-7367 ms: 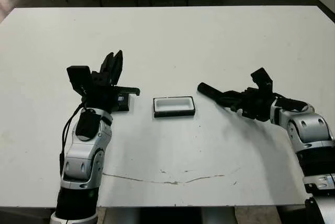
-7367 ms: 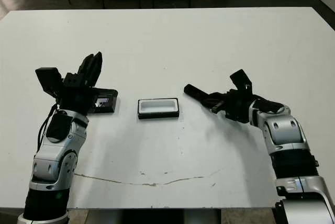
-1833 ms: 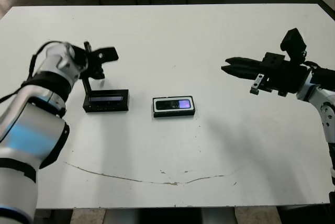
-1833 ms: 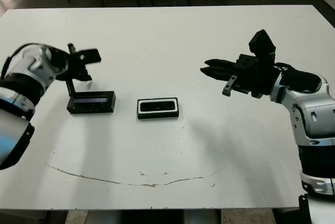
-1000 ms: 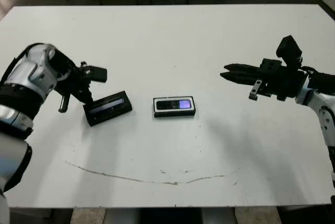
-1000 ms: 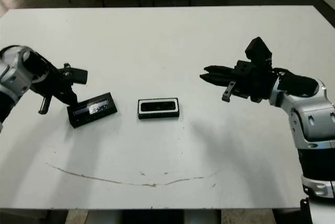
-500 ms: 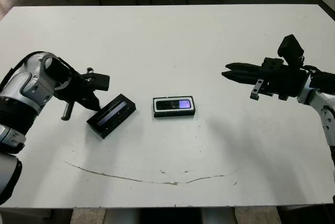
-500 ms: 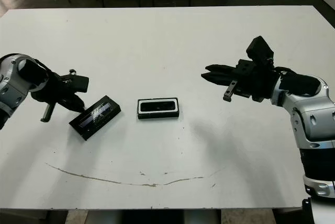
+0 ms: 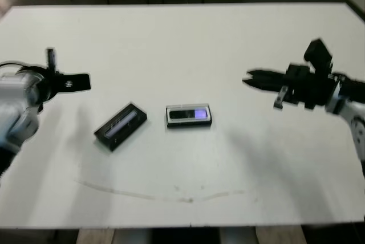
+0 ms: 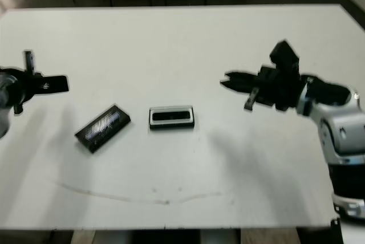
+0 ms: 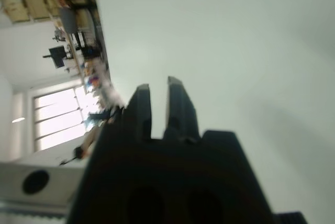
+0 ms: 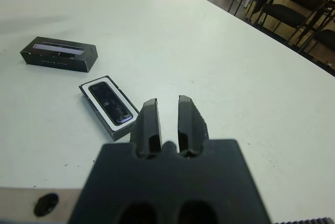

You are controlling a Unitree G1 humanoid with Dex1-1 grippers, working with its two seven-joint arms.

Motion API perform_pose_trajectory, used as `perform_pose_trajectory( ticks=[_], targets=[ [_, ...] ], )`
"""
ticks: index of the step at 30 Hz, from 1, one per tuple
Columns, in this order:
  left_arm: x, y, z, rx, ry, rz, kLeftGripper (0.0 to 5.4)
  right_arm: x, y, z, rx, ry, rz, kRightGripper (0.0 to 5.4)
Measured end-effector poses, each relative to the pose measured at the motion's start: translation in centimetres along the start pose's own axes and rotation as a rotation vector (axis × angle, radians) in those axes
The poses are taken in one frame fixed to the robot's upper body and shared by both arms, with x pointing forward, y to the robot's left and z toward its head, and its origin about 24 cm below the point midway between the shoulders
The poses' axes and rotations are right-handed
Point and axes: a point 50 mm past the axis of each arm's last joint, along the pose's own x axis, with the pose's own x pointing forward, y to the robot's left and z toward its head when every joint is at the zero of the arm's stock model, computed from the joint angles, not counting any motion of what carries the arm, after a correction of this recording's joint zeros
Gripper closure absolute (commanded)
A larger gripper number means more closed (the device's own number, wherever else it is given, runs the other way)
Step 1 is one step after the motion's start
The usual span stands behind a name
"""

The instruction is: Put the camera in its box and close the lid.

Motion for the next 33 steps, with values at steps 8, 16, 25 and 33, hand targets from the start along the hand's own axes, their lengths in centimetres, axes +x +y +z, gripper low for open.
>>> perform_pose_trajectory(
  ticks=[8,16,25,33],
  targets=[
    [-5.4,-1.0,2.3,-0.598,-0.525,0.132,5.4,-0.2,0.1,-0.1,0.018,-0.003,0.003,5.39],
    [-6.6,-2.6,3.5,-0.715,-0.47,0.144,4.05,-0.2,0.3,0.1,0.015,-0.009,-0.002,5.4],
    [-5.6,-5.5,3.4,-0.834,-0.404,-0.067,1.87,-0.3,0.4,0.0,0.043,-0.023,0.0,5.4],
    [-4.8,-7.9,4.2,-0.851,-0.411,-0.244,0.01,-0.3,0.5,-0.1,0.045,-0.023,-0.007,5.4]
  ],
)
